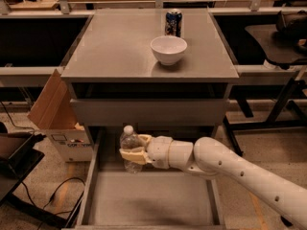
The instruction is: Place water bottle into middle drawer
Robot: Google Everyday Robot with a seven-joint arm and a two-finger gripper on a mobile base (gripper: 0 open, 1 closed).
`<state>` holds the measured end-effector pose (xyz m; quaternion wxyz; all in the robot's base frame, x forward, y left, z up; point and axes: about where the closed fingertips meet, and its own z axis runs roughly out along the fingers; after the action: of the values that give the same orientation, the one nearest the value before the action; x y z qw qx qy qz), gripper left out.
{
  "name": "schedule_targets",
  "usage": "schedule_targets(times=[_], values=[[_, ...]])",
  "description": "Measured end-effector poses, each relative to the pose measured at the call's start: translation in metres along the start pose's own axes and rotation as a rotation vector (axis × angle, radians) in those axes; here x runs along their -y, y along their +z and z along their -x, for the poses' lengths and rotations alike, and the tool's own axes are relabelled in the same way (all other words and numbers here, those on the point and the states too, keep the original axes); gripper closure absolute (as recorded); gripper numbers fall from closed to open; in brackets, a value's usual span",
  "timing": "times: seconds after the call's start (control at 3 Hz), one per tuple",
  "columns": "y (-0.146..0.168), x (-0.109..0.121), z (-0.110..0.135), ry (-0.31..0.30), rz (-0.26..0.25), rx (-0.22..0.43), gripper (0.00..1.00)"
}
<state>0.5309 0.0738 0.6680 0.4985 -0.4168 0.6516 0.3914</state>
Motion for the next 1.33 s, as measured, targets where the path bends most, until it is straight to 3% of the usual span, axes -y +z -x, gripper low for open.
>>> schedule_targets(times=[0.67, 1.33], values=[[0.084, 0.02, -0.087, -0.104, 0.205, 0.066, 1.0], [0.118, 0.036, -0.166, -0.12, 0.266, 0.06, 1.0]])
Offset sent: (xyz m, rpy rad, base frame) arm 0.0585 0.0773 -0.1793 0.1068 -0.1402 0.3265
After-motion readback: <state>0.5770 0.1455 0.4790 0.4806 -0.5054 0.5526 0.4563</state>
